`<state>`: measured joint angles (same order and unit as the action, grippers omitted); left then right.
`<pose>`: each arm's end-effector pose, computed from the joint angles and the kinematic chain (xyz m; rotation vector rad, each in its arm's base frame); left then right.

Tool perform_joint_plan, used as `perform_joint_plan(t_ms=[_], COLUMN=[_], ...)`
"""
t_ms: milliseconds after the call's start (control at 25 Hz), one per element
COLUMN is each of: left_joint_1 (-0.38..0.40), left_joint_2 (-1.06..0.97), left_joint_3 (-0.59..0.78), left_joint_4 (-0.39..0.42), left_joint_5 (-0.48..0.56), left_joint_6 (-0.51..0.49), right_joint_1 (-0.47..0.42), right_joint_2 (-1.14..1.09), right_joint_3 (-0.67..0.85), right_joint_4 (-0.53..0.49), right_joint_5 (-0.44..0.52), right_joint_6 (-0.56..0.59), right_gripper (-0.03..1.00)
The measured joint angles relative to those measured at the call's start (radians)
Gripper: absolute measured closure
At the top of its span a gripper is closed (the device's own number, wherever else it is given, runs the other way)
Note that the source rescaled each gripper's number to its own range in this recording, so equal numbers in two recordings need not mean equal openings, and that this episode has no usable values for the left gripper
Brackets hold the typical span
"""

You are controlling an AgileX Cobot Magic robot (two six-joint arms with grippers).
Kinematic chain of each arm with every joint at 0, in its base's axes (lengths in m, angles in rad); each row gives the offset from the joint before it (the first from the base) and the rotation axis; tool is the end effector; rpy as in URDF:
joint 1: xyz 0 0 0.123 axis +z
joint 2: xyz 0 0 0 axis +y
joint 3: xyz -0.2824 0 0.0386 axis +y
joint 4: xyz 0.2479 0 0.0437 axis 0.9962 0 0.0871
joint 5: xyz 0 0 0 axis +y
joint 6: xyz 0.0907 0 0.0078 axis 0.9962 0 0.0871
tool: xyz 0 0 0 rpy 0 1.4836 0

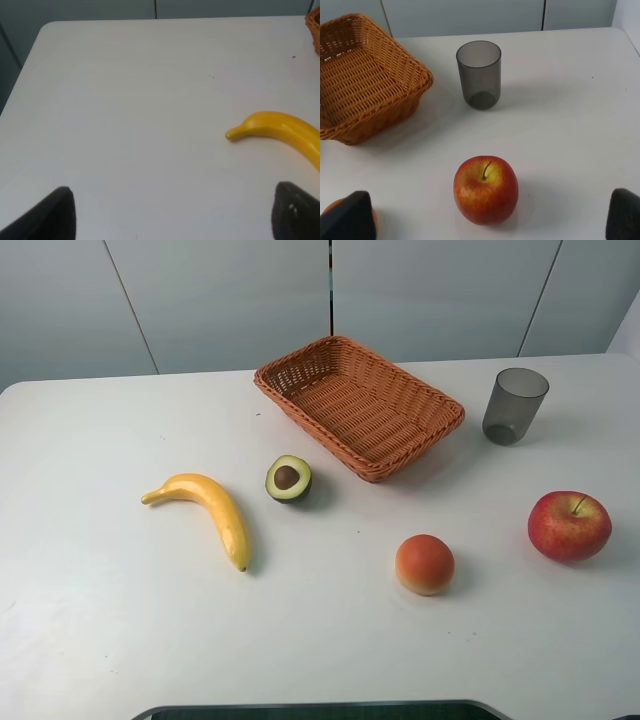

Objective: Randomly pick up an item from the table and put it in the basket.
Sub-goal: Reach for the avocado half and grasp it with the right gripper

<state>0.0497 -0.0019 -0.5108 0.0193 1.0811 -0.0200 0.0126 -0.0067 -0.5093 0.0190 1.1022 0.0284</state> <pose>-0.0073 0.0012 0.2785 -0.0728 2.0508 0.0416 -0.0087 0.0014 0.2764 0.0148 2.0699 0.0480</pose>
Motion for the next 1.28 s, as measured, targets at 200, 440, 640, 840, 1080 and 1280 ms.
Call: perform_joint_plan(t_ms=[200,440,640,840,1080,1280], left_joint_1=[0.0,0.0,0.0,0.0,0.0,0.0], left_joint_2=[0.0,0.0,0.0,0.0,0.0,0.0], left_joint_3=[0.0,0.0,0.0,0.0,0.0,0.0], left_joint_4=[0.0,0.0,0.0,0.0,0.0,0.0], left_joint_5=[0.0,0.0,0.0,0.0,0.0,0.0], left_joint_6=[0.0,0.0,0.0,0.0,0.0,0.0], right_joint_1=[0.017,0.019,0.019,0.019,0.019,0.019], right_joint_2=[0.0,0.0,0.0,0.0,0.0,0.0], right_joint_3=[0.0,0.0,0.0,0.0,0.0,0.0], right_joint_4=[0.0,0.0,0.0,0.0,0.0,0.0], right_joint_5=[0.0,0.0,0.0,0.0,-0.002,-0.002], right_joint_6=[0.0,0.0,0.0,0.0,0.0,0.0], right_gripper=[-0.03,-0.03,-0.03,-0.03,-0.03,-0.03])
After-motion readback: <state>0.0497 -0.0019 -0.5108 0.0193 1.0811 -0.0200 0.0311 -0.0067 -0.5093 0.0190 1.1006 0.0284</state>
